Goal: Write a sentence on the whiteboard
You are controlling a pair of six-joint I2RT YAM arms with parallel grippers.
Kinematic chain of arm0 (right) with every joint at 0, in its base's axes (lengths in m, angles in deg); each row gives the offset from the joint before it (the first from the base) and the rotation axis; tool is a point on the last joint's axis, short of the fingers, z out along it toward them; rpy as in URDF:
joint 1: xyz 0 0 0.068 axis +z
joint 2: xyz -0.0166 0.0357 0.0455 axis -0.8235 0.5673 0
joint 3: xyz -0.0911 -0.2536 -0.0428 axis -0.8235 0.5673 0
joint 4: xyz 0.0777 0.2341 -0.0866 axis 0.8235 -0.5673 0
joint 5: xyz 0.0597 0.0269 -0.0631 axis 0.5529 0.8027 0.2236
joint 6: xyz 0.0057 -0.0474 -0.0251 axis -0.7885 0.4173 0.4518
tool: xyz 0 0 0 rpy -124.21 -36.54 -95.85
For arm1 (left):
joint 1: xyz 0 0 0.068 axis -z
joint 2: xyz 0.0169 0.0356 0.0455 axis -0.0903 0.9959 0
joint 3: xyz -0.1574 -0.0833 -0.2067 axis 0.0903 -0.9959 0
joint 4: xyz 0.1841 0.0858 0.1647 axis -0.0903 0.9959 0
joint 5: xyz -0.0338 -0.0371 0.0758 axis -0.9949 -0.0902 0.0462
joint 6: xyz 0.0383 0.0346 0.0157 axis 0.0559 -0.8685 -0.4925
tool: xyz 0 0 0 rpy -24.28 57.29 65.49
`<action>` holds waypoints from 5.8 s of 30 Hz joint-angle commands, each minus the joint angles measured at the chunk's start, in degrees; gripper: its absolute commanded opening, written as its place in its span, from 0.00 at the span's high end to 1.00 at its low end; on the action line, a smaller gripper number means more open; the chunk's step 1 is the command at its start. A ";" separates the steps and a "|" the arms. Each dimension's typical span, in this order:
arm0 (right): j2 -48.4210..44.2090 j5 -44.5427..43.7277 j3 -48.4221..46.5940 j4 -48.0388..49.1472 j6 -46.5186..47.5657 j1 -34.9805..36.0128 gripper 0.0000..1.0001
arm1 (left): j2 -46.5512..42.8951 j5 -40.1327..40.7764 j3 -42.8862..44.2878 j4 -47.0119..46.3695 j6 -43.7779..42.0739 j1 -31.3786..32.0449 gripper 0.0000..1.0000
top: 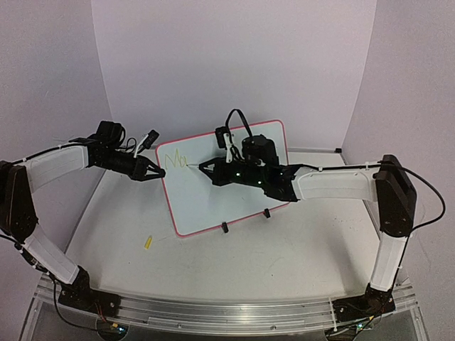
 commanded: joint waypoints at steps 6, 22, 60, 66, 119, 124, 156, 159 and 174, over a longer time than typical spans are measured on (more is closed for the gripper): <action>-2.05 -6.62 1.09 2.97 -1.14 -0.59 1.00 | -0.54 3.38 -0.24 0.73 -0.46 0.22 1.00; -0.46 -8.18 -1.84 4.89 -0.86 -0.63 1.00 | -0.50 3.39 -0.25 0.73 -0.61 0.18 1.00; -1.26 -1.75 1.18 7.11 -0.74 -0.59 1.00 | -0.72 3.30 -0.24 0.71 -0.54 0.20 1.00; -0.55 -2.94 1.13 6.67 -0.72 -0.62 1.00 | -0.63 3.26 -0.24 0.69 -0.57 0.19 1.00; 0.23 -5.19 1.25 6.59 -1.22 -0.73 1.00 | -0.54 3.40 -0.15 0.82 -0.70 0.21 1.00; -0.63 -5.24 3.46 6.60 -1.95 -0.70 1.00 | -0.60 3.38 -0.16 0.83 -0.60 0.24 1.00; -4.38 -12.92 7.95 7.78 -2.70 -0.74 1.00 | -0.80 3.66 -0.24 0.82 -0.71 0.21 1.00; -3.98 -12.46 7.77 7.74 -2.86 -0.75 1.00 | -0.81 3.66 -0.25 0.83 -0.69 0.19 1.00; -9.28 -1.84 8.74 6.42 -1.12 -0.85 1.00 | -1.49 3.46 -0.34 0.64 -0.68 0.35 1.00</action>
